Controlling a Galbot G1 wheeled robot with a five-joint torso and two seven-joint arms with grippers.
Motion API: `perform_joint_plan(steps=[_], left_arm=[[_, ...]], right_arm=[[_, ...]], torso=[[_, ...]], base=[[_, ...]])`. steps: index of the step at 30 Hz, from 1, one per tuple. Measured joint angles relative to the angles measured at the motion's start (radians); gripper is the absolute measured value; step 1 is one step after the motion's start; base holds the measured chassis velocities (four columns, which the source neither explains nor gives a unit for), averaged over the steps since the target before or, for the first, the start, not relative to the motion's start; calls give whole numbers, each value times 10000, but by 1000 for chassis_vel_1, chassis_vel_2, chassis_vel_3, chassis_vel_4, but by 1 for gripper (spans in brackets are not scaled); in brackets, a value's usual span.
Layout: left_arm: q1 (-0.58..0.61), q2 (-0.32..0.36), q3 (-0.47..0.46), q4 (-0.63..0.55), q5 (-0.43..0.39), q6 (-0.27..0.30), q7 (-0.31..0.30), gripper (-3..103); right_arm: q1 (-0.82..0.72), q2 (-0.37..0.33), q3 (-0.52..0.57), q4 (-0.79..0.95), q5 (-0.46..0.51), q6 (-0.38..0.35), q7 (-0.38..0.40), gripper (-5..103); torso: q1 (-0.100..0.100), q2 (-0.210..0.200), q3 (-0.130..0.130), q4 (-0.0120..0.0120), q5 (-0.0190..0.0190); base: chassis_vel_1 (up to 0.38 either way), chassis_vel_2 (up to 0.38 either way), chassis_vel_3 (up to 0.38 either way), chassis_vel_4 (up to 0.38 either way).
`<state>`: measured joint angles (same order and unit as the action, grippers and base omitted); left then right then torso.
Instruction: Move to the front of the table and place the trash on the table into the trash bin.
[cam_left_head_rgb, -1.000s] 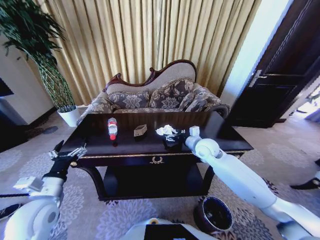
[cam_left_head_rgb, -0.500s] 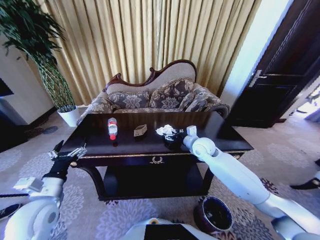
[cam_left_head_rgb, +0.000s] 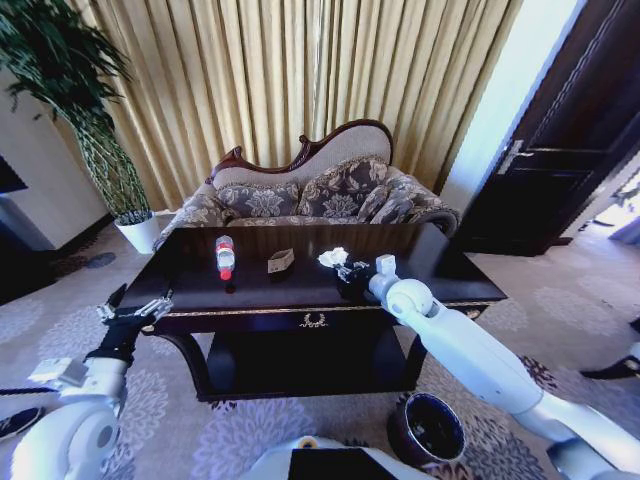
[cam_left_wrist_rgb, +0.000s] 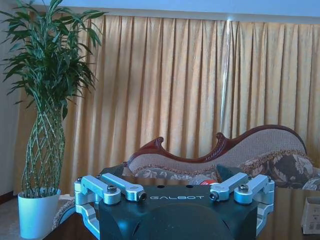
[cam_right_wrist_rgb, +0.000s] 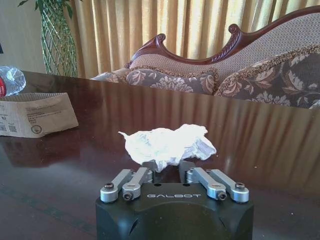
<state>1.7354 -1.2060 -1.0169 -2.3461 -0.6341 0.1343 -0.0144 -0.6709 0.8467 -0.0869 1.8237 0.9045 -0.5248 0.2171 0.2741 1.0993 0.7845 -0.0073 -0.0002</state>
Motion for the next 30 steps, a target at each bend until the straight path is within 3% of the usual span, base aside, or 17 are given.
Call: perform_joint_plan(steps=[5, 8, 24, 27, 30], left_arm=[[-33, 22, 23, -1, -1, 0, 0, 100], [-29, 28, 23, -1, -3, 0, 0, 100], [-11, 28, 5, -19, -17, -1, -2, 100], [-46, 45, 6, 51, -2, 0, -8, 100], [-67, 40, 62, 182, 65, 0, -30, 100]], right_arm=[[-5, -14, 125, 25, 20, -23, -27, 7], [-6, -29, 170, 16, 34, -27, -34, 1], [-268, -92, 411, 142, 48, 12, -70, 0], [-487, -112, 661, 331, 13, 137, -74, 0], [-1131, -57, 1655, 781, -197, 444, -65, 0]], torso=[[0, 0, 0, -1, 1], [0, 0, 0, 0, 0], [0, -1, 0, 1, 0], [0, -1, 0, 0, 1], [0, 0, 0, 0, 0]], base=[[0, 0, 0, 0], [0, 0, 0, 0], [0, 0, 0, 0], [0, 0, 0, 0], [0, 0, 0, 0]])
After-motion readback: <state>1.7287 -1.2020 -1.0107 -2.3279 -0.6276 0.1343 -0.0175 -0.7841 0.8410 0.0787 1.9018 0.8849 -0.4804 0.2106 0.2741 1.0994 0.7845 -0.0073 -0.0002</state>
